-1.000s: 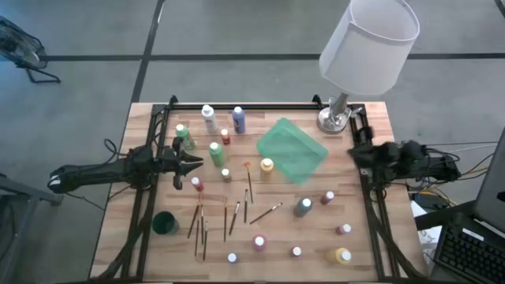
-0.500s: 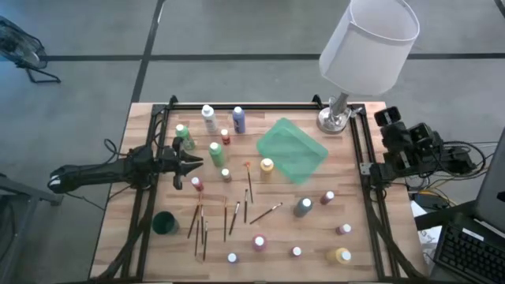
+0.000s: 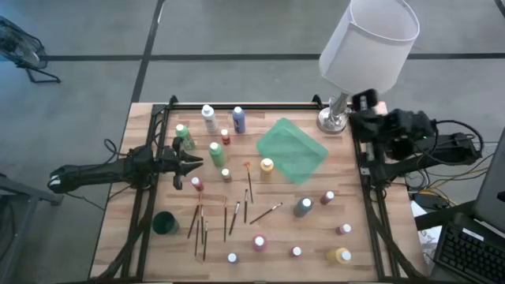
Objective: Pick & Place Paint Supplies
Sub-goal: Put the big blue paint bottle into the green bin
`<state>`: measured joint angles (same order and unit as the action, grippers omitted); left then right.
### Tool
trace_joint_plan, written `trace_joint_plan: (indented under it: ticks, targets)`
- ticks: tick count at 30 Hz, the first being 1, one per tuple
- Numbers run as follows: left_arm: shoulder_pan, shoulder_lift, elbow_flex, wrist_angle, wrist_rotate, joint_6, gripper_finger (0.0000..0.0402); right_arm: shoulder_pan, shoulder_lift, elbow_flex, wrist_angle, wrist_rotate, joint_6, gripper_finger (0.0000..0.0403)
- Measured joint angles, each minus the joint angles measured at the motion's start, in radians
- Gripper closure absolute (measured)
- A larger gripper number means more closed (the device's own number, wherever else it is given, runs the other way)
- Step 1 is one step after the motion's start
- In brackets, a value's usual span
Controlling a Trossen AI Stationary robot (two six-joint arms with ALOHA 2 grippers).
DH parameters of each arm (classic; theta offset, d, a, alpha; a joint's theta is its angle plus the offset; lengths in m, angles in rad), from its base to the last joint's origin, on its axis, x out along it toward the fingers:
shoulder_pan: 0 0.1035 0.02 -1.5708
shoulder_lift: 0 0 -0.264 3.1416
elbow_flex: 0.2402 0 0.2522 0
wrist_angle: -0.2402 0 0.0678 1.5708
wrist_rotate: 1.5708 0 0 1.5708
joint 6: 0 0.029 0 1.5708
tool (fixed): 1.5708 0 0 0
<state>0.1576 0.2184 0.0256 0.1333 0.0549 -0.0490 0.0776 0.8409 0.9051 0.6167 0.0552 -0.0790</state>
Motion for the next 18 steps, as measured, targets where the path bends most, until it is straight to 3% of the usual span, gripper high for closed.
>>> trace_joint_plan:
  ticks: [9,18]
  targets:
    - [0.0,0.0,0.0,0.0,0.0,0.0,0.0326,0.0,0.125,0.315,-0.7,0.054,0.131,0.0394]
    - [0.0,0.0,0.0,0.0,0.0,0.0,0.0326,0.001,0.213,0.533,-1.171,0.053,0.272,0.0378]
